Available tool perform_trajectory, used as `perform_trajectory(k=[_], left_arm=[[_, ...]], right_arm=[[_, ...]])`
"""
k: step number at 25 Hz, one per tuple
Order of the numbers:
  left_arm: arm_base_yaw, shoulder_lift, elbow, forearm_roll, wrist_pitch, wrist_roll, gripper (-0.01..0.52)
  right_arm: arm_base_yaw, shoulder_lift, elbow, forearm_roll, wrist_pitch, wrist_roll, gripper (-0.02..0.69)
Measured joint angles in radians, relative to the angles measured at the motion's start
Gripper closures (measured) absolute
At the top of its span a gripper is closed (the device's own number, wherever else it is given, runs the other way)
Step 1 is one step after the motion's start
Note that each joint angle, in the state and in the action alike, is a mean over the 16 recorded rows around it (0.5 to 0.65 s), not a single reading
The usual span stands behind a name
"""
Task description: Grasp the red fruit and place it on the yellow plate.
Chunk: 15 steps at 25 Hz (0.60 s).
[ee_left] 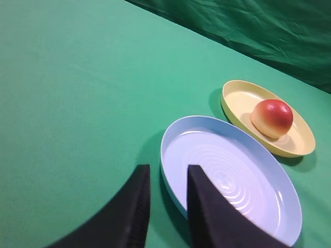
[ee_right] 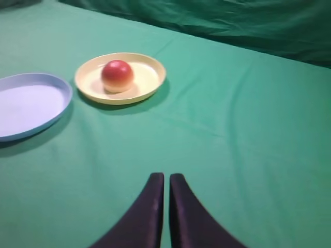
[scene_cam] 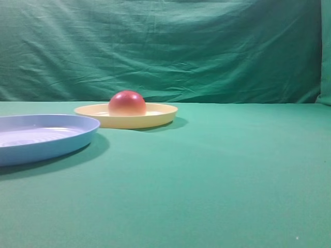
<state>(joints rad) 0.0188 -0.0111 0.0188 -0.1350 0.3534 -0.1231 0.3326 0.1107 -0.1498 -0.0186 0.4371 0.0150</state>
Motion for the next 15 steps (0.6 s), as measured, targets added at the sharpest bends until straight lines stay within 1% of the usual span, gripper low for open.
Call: perform_trajectory(k=[7,15], left_arm=[[0.000,0.000,0.000,0.000,0.000,0.000,0.357],[0.000,0.000,0.000,0.000,0.000,0.000,0.357]], right_arm=[[-0.136,-0.093,0.127,-0.008,-0.052,0.007,0.665],[-0.186,-0.121,0.174,-0.009,-0.061,0.000,0.665]])
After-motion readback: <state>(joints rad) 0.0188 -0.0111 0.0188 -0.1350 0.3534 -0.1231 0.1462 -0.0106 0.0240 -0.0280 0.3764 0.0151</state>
